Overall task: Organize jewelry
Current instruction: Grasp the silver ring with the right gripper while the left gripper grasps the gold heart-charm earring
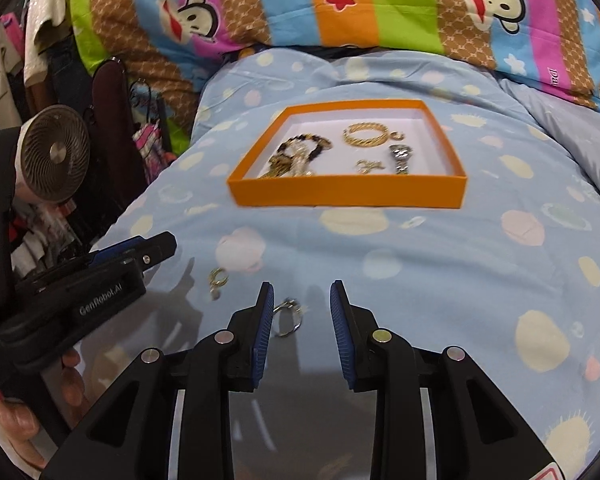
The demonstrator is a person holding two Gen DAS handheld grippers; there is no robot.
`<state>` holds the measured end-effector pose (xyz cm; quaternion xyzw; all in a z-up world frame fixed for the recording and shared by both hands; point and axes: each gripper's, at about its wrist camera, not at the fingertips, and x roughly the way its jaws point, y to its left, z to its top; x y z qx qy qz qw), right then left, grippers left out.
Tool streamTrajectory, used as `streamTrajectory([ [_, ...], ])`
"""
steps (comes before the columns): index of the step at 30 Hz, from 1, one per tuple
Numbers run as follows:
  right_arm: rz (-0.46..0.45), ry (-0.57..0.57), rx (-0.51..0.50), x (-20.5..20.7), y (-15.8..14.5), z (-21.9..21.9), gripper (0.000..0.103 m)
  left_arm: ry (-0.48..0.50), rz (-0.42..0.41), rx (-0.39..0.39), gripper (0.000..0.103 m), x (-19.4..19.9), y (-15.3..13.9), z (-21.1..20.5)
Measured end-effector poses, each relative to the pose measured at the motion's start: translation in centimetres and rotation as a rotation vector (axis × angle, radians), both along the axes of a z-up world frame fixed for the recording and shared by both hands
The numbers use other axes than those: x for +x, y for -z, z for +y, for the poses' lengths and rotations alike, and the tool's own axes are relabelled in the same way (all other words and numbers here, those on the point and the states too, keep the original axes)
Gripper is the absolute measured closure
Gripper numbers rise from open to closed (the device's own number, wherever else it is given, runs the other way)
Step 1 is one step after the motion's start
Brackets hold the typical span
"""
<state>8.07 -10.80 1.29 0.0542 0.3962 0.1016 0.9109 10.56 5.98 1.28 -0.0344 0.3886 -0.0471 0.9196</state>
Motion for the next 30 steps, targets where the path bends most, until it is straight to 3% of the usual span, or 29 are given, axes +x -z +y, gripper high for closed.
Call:
streamTrajectory([
  [3, 0.021, -0.003, -0.021, 0.2, 0.3, 0.8, 0.066, 0.008, 0.005, -0.015, 0.068, -0.8, 0.1, 0.4],
  [8, 0.051, 0.003, -0.033, 0.5, 0.8, 1.4, 0.066, -0.002, -0.017, -0.017, 0.055, -1.6, -0.1, 0.6],
  [15, 0.087, 0.02, -0.09, 1.0, 1.3, 1.9, 0.072, 0.0, -0.002, -0.02, 0.055, -1.7, 0.1, 0.7],
  [19, 0.087, 0.031, -0.11, 1.1, 1.4, 2.0, 0.084, 0.003, 0.008, -0.011, 0.055, -1.5, 0.2, 0.5],
  [30, 0.066, 0.102, -0.078, -0.8, 0.7, -1.0, 0.084, 0.054, 0.027, 0.04, 0.055, -1.1, 0.4, -1.6],
])
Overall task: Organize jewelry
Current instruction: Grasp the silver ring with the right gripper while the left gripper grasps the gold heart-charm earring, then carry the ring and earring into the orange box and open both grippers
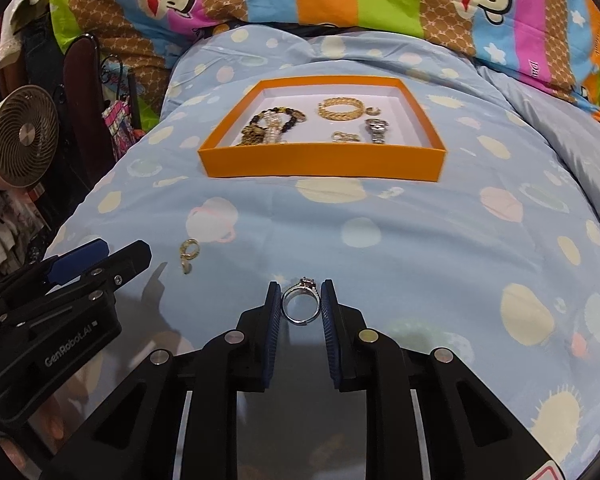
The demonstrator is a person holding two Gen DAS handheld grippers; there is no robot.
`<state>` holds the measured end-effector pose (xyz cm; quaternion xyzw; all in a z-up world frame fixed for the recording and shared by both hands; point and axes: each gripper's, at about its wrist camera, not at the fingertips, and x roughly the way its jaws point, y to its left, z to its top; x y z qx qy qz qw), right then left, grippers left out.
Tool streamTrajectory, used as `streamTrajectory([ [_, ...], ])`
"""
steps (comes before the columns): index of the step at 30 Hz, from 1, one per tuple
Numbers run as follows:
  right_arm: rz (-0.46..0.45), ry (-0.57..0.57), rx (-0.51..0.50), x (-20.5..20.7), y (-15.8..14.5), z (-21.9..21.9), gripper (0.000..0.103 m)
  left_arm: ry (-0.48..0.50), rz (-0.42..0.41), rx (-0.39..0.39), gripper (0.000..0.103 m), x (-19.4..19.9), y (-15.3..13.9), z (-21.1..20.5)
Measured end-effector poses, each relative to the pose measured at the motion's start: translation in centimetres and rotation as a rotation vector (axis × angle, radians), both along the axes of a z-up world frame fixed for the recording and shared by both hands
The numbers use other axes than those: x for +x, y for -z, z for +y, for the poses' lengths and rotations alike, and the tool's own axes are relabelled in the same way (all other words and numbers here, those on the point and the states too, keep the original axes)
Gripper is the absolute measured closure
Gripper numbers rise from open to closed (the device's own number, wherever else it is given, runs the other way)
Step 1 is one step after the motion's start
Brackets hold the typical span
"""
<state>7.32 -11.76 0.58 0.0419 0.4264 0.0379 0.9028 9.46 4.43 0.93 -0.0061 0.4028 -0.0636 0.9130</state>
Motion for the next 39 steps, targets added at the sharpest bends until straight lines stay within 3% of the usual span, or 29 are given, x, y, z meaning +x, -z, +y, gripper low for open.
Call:
streamTrajectory([
  [12, -0.003, 0.075, 0.023, -2.3, 0.2, -3.8, 0.084, 0.021, 0.068, 0.048, 0.055, 2.2, 1.1, -3.7],
  [28, 0.01, 0.071, 0.04, -2.1, 0.6, -3.9, 0.084, 0.028, 0.069, 0.101, 0.058, 2.4, 1.4, -4.7],
  [31, 0.01, 0.071, 0.042, -2.1, 0.6, -3.9, 0.084, 0.031, 0.067, 0.098, 0.064, 2.4, 1.4, -4.7],
  [36, 0.008, 0.073, 0.047, -2.1, 0.6, -3.9, 0.084, 0.039, 0.062, 0.084, 0.09, 2.3, 1.3, -4.7],
  [39, 0.001, 0.083, 0.064, -2.3, 0.6, -4.2, 0.084, 0.044, 0.063, 0.041, 0.09, 1.9, 1.1, -4.2],
])
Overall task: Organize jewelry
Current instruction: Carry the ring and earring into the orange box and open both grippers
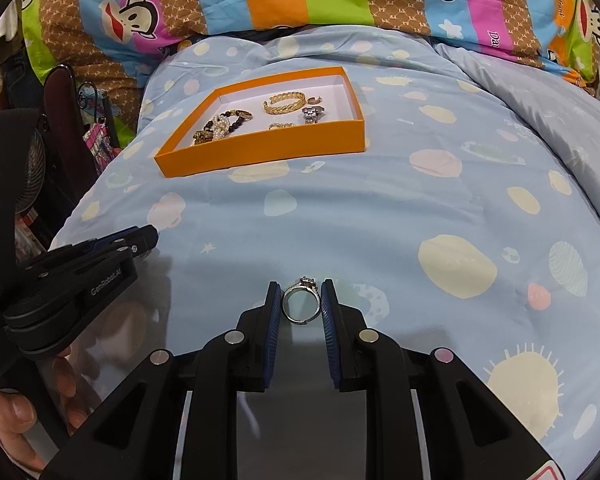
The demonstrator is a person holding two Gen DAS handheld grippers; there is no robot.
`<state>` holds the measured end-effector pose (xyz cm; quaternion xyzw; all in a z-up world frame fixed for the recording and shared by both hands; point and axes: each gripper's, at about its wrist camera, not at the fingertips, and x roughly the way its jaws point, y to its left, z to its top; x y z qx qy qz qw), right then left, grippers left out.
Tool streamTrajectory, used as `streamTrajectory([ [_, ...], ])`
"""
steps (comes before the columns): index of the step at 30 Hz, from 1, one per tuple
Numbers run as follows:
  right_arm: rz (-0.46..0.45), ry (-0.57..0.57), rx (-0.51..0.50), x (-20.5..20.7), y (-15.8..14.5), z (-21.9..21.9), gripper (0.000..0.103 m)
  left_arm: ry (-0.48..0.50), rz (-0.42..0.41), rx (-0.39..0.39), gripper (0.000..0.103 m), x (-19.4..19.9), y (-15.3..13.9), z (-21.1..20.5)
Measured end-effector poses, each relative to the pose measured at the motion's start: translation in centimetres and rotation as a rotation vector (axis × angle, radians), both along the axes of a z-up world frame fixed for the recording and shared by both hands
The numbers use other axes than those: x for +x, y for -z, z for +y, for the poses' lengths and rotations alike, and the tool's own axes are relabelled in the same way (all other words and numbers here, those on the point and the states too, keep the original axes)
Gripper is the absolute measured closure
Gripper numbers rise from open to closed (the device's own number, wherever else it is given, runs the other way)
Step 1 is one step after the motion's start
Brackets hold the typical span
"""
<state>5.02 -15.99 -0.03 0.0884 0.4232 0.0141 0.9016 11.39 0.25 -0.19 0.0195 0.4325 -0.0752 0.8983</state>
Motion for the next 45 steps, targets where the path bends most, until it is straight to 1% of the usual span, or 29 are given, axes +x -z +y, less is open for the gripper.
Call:
streamTrajectory([
  [3, -0.007, 0.006, 0.01, -0.4, -0.1, -0.2, 0.084, -0.003, -0.007, -0.036, 0.09, -0.9, -0.3, 0.8],
  [8, -0.024, 0.007, 0.008, -0.7, -0.7, -0.7, 0.084, -0.006, -0.021, -0.055, 0.09, -2.4, -1.2, 1.9],
  [12, -0.053, 0.01, -0.002, 0.0, -1.8, -1.2, 0.084, -0.01, -0.05, -0.063, 0.09, -2.3, -3.0, 2.1],
  [16, -0.1, 0.017, -0.012, 1.7, -3.6, -1.8, 0.084, 0.002, -0.107, -0.058, 0.09, -1.0, -5.3, 1.5],
  [18, -0.13, 0.016, -0.02, 2.9, -4.5, -2.0, 0.084, 0.009, -0.134, -0.055, 0.09, 0.3, -6.4, 0.7],
  [24, -0.186, 0.022, -0.028, 7.3, -6.1, -2.4, 0.084, 0.01, -0.206, -0.027, 0.09, 4.1, -8.2, -1.8],
  [28, -0.205, 0.032, -0.03, 10.2, -6.3, -2.8, 0.084, 0.01, -0.215, -0.013, 0.09, 7.0, -7.8, -3.4],
  [33, -0.209, 0.039, -0.029, 13.6, -5.3, -2.9, 0.084, -0.012, -0.191, -0.025, 0.09, 10.8, -5.8, -4.3],
  [39, -0.194, 0.029, -0.035, 16.6, -3.7, -2.7, 0.084, -0.018, -0.183, -0.021, 0.09, 13.0, -4.0, -4.8],
  [45, -0.191, 0.019, -0.034, 18.0, -3.1, -2.6, 0.084, -0.02, -0.177, -0.018, 0.09, 13.8, -3.1, -4.8],
])
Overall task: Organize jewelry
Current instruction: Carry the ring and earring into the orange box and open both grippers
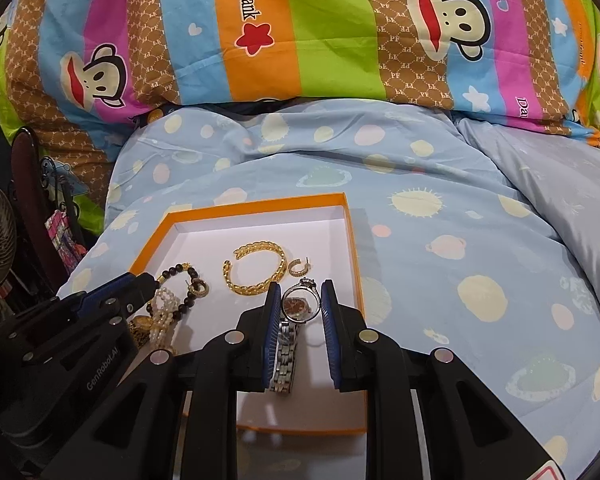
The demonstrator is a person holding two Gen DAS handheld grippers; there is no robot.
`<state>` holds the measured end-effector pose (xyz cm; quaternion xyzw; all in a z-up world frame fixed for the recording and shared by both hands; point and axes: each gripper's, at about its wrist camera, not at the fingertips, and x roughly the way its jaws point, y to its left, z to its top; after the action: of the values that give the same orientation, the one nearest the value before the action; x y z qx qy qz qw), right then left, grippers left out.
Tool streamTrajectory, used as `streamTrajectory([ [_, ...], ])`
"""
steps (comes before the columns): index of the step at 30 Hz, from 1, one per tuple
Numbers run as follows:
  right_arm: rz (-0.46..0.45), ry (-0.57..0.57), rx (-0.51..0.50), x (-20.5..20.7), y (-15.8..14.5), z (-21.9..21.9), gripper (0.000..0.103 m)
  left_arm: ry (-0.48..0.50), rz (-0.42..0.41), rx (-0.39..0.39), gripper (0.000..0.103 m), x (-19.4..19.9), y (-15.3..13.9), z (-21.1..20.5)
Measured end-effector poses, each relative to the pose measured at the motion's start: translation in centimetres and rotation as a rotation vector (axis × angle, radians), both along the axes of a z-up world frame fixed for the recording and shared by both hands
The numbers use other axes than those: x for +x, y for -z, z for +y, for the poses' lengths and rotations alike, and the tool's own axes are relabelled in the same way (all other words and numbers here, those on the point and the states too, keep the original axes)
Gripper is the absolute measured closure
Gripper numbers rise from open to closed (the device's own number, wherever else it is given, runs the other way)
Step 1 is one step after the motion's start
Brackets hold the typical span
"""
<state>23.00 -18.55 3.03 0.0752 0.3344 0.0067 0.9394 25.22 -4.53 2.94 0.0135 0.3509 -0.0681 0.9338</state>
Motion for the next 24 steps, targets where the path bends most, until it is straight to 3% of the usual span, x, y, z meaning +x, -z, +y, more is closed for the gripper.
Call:
streamTrajectory([
  [24, 0.012, -0.004, 0.004, 0.4, 0.54, 0.07, 0.083, -0.007, 0.009, 0.013, 0.089, 0.48, 0.91, -0.02],
])
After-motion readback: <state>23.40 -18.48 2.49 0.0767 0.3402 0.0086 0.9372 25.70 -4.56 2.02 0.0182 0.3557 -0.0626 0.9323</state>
